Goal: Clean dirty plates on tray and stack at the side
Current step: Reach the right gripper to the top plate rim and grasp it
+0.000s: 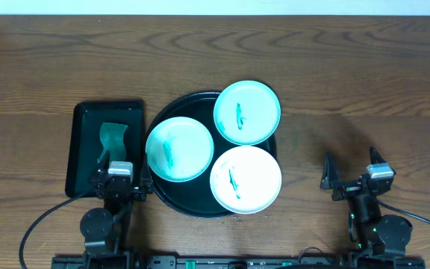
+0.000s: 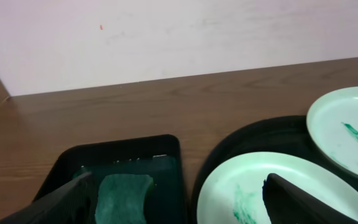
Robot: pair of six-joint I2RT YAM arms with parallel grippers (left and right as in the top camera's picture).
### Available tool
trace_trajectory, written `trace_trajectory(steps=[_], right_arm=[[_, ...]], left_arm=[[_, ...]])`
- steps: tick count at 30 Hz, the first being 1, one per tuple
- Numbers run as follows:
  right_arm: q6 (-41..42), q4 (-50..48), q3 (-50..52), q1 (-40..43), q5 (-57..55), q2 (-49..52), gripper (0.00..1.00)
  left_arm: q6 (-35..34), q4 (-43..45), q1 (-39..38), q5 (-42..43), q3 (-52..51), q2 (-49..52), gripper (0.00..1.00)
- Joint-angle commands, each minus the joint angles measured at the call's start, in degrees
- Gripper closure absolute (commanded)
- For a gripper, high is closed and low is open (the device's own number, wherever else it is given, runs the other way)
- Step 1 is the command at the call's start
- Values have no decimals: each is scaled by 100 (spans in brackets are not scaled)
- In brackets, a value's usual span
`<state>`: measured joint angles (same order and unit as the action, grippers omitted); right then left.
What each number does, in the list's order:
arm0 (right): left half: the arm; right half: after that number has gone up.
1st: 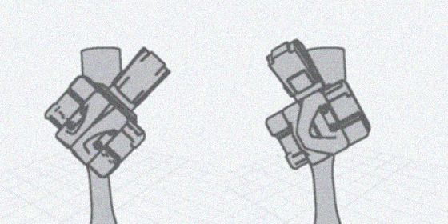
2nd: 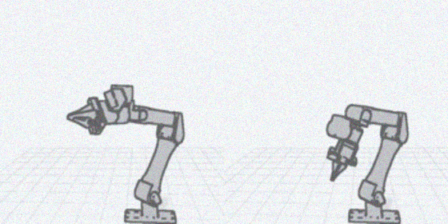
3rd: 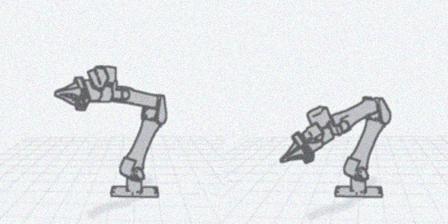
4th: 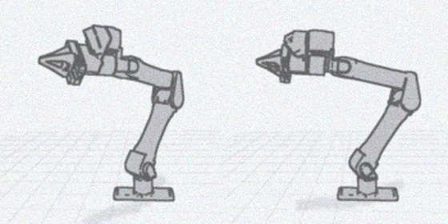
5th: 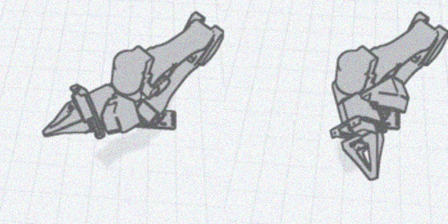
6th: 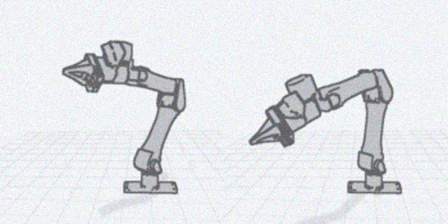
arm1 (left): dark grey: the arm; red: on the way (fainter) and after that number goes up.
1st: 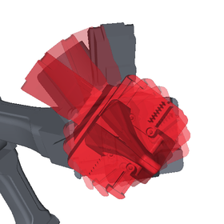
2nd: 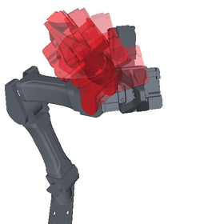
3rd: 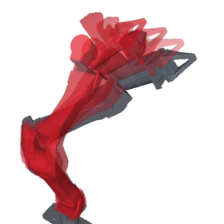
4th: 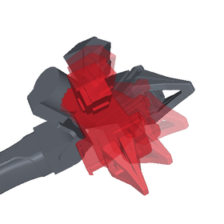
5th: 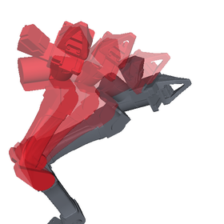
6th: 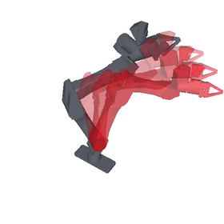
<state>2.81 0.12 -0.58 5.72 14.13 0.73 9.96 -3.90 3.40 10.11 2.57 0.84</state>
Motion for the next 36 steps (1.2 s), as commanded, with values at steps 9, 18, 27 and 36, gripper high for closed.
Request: trace_trajectory(steps=[9, 18, 27, 36], right_arm=[[-151, 111, -1117, -57, 337, 994, 1], [-245, 540, -2402, -57, 597, 2868, 1], [-638, 1471, -3757, -57, 955, 4704, 1], [-323, 2135, -4614, -57, 1552, 5954, 1]], left_arm=[[-146, -693, -26, 343, 1471, 1456, 15], [-144, -1652, -26, 577, 3167, 3215, 15], [-144, -2997, -26, 577, 4750, 4878, 15], [-146, -3587, -26, 1150, 5418, 5735, 15]])
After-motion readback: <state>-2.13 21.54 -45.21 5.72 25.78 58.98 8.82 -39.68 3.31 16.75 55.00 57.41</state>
